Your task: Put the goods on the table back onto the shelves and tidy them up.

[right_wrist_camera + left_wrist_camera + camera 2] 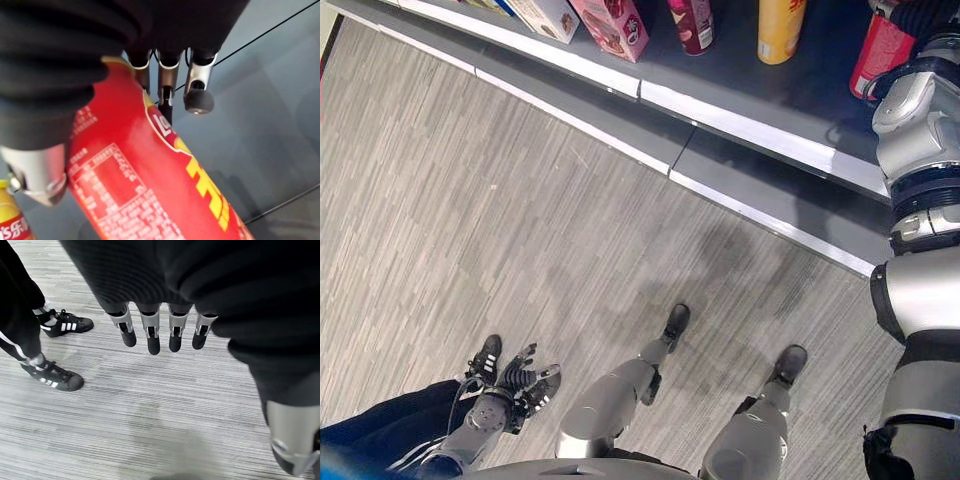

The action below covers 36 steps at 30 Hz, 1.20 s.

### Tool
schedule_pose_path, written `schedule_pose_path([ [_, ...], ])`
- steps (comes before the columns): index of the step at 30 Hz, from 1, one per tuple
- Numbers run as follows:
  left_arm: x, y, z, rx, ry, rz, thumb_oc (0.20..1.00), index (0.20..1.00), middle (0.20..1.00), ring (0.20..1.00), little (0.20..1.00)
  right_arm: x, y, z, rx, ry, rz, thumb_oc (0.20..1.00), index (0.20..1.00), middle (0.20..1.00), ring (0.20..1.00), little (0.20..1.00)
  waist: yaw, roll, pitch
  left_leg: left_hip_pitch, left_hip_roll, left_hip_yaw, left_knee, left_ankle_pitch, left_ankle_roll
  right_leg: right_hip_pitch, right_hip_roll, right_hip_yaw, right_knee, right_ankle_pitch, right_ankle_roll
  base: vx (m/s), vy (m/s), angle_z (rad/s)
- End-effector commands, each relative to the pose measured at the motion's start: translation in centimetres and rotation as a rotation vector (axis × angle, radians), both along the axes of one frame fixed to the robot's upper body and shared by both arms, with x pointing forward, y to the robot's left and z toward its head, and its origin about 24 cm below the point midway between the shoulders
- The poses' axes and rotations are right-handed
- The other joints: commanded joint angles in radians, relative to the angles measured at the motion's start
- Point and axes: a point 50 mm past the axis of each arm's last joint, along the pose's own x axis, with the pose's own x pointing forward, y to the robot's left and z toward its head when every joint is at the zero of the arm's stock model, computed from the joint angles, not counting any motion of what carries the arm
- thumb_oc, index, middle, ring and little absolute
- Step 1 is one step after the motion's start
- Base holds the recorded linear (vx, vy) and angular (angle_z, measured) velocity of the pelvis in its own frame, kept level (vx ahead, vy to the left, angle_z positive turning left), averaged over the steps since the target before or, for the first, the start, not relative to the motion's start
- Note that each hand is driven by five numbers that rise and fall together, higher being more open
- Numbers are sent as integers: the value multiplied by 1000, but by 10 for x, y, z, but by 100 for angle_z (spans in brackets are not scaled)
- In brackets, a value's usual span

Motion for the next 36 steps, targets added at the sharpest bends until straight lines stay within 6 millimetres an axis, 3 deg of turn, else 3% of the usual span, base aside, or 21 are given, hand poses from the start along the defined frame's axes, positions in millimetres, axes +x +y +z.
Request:
schedule_pose_path([
  [1,7,8,8,51,-39,-49,1000,1000,1000,1000,1000,-19,1,45,-134,-108,-39,200,200,200,200,200,23,17,-33,-31,85,25,-7,-26,-37,-139,-71,110,338,-182,-14,0,0,0],
  [19,10,4,14,36,-68,-64,1000,1000,1000,1000,1000,-15,-4,34,-104,-66,-43,200,200,200,200,200,16,20,-30,-30,88,37,-7,-27,-40,-133,-70,118,325,-178,-13,0,0,0],
  [20,10,4,14,32,-71,-63,1000,1000,1000,1000,1000,-14,-5,32,-103,-59,-45,1000,1000,1000,1000,1000,15,20,-29,-29,88,37,-7,-27,-40,-134,-70,118,329,-179,-13,0,0,0],
  [36,13,6,16,48,-73,-56,1000,1000,1000,1000,1000,-19,6,32,-110,-147,18,1000,1000,1000,1000,1000,-1,-14,-35,-16,94,47,-7,-37,-40,-104,-62,111,294,-165,-9,-4,2,0],
])
